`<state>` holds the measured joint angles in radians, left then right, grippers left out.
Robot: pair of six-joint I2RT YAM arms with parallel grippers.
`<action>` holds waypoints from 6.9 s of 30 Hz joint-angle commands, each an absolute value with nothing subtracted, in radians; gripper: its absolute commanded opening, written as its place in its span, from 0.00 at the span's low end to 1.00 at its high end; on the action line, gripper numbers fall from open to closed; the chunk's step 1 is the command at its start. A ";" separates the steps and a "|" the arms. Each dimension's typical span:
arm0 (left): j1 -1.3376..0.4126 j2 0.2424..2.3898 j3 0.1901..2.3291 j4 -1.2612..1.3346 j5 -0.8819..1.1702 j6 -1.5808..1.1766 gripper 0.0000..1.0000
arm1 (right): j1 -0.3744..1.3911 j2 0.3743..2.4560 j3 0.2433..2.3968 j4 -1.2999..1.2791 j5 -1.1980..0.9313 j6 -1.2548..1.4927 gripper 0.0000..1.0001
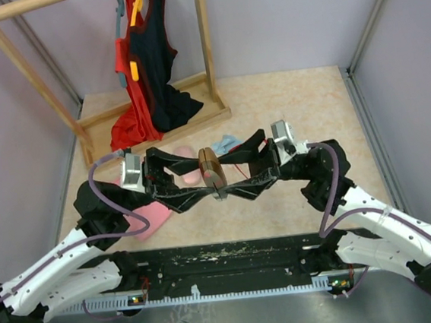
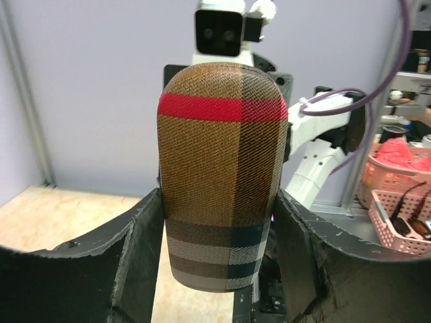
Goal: Organize the sunglasses
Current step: Open the sunglasses case, then place the sunglasses case at the center of the board, then adjust the sunglasses case at the center of the board.
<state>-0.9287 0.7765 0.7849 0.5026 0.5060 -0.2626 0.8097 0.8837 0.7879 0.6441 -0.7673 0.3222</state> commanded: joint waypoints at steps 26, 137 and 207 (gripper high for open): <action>-0.931 0.848 0.912 0.064 -0.111 -0.181 0.96 | 0.807 0.982 1.056 -0.041 -0.095 0.231 0.00; -0.919 0.967 0.697 -0.200 -0.408 -0.414 0.87 | 1.029 1.147 0.658 -0.405 0.457 0.881 0.57; -0.871 0.838 0.657 -0.245 -0.411 -0.397 0.84 | 0.810 1.437 0.701 0.157 0.272 0.314 0.15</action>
<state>-0.8787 0.8597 0.6537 -0.2436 -0.4129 -0.4030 0.8192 1.4582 0.6449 0.0917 0.2916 0.3489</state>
